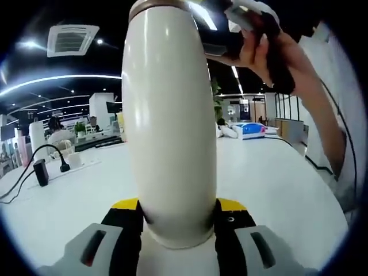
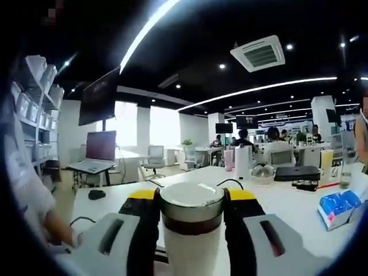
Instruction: Grasp the water cup twist off the cup lid place the cup lid on the table
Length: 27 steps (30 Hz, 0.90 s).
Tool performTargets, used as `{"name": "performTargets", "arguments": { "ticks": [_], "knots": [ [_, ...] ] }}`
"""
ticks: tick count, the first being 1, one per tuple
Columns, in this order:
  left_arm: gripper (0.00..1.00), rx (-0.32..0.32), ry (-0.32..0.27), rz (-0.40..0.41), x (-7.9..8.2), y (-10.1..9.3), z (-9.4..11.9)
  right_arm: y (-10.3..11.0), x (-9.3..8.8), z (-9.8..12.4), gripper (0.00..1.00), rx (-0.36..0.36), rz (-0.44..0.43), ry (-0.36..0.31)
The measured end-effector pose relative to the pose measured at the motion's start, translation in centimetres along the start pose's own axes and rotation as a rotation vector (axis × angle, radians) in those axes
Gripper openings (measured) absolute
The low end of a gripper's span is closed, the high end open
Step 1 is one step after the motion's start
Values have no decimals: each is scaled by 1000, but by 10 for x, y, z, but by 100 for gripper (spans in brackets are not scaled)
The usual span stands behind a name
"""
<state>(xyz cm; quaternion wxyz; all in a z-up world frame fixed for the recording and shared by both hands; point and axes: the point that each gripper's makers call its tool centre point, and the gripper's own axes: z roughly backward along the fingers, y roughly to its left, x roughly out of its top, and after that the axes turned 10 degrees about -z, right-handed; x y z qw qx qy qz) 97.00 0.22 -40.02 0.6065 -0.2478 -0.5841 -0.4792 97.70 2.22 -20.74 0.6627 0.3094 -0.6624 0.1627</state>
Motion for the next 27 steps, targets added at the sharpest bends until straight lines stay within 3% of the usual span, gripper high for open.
{"name": "performTargets", "arguments": {
  "ticks": [10,18,27],
  "knots": [
    [50,3,1,-20,1,-2,0,2,-1,1,46,114,-7,11],
    [50,5,2,-26,1,-3,-1,6,-1,1,46,312,-30,53],
    [50,5,2,-16,1,-2,-1,9,-2,-3,46,439,-18,98]
  ]
}}
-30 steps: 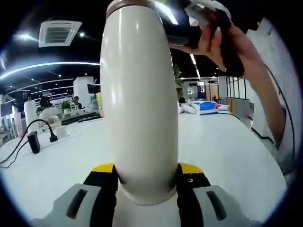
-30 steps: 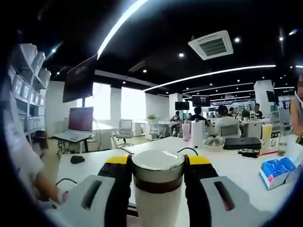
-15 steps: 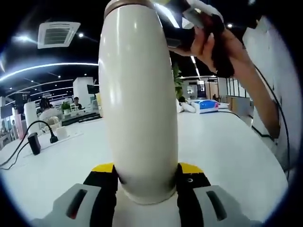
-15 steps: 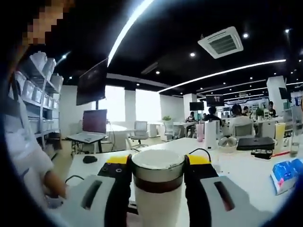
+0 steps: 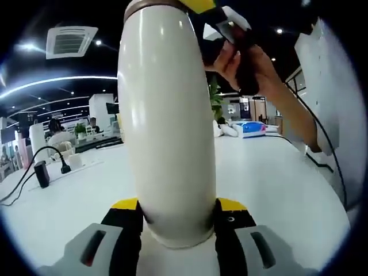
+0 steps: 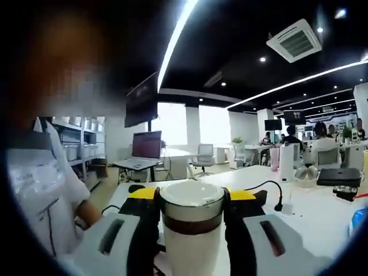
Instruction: Grasp the water cup twist off the cup lid place the cup lid on the table
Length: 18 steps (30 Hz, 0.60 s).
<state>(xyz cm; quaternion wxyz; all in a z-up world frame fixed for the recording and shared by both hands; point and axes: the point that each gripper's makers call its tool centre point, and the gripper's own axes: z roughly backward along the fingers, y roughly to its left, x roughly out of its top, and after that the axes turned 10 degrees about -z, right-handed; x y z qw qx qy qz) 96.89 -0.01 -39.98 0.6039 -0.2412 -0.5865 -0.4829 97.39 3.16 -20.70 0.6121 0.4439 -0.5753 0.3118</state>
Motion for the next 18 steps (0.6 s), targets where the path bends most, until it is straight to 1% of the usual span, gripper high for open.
{"name": "performTargets", "arguments": {
  "ticks": [3,9,15,18],
  "knots": [
    [50,-1,0,-1,0,0,0,2,-1,0,46,65,-8,23],
    [50,-3,0,-3,0,0,-1,4,-1,-1,46,170,-13,46],
    [50,-6,1,-7,-2,0,-1,6,-2,2,46,282,-9,47],
    [50,-7,1,-13,-2,0,-2,8,-3,4,46,338,-13,60]
  ]
}}
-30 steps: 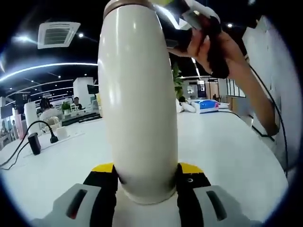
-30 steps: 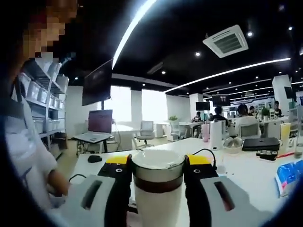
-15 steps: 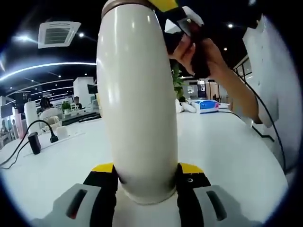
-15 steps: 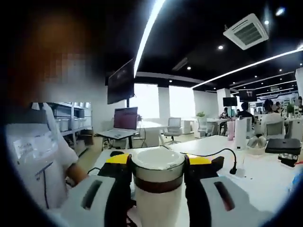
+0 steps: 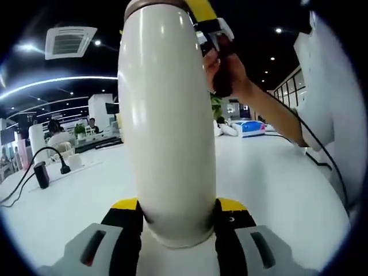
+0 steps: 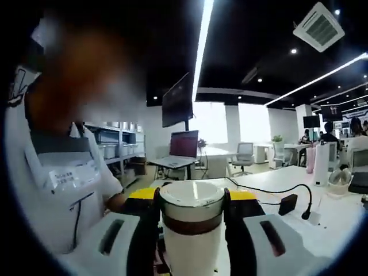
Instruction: Grasp the water cup twist off the cup lid place the cup lid on the table
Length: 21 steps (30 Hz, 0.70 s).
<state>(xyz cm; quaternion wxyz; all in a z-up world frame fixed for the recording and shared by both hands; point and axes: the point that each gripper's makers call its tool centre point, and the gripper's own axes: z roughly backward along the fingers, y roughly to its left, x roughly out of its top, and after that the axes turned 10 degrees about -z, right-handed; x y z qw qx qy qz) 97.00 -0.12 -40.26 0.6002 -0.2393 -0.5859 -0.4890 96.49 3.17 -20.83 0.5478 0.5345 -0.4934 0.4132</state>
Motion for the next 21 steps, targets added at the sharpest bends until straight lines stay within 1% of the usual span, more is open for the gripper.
{"name": "performTargets", "arguments": {
  "ticks": [5,10,16,21],
  "knots": [
    [50,-3,0,-1,-1,0,0,2,-1,-1,46,69,-8,16],
    [50,-4,0,2,-1,1,-1,4,-3,-2,46,109,-27,30],
    [50,-5,2,1,-2,1,-1,9,-4,-3,46,113,-17,28],
    [50,-8,3,5,-1,1,-2,7,-3,-3,46,65,-10,56]
  ]
}}
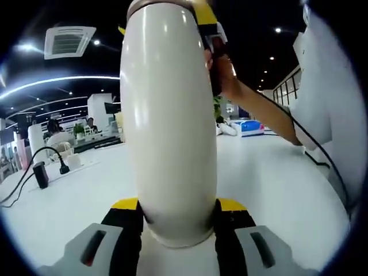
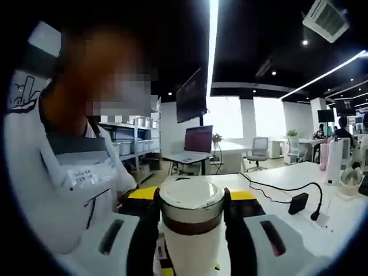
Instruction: Grasp the water cup twist off the cup lid place the cup lid on the table
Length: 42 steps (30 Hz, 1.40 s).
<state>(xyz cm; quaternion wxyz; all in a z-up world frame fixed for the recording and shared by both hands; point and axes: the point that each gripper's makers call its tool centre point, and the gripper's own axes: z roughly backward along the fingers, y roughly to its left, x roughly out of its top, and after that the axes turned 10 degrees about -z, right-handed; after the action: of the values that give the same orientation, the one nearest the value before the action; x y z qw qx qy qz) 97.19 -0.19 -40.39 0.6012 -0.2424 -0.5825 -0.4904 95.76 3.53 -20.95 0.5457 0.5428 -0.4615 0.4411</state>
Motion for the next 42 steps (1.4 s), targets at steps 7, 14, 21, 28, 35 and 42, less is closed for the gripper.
{"name": "performTargets", "arguments": {
  "ticks": [7,14,21,28,35,42],
  "knots": [
    [50,-1,1,-4,0,-1,1,-5,10,6,52,-154,32,-22],
    [50,4,5,0,1,-2,1,-2,13,12,64,-363,32,-34],
    [50,7,7,1,2,-2,3,1,2,13,72,-617,25,-65],
    [50,7,8,1,2,-2,4,-7,-2,17,77,-889,56,-129],
    [50,5,8,-1,2,-1,4,-13,-6,31,80,-1110,62,-154],
    [50,4,8,0,2,-2,4,-13,-6,30,76,-1208,73,-222]
  ]
}}
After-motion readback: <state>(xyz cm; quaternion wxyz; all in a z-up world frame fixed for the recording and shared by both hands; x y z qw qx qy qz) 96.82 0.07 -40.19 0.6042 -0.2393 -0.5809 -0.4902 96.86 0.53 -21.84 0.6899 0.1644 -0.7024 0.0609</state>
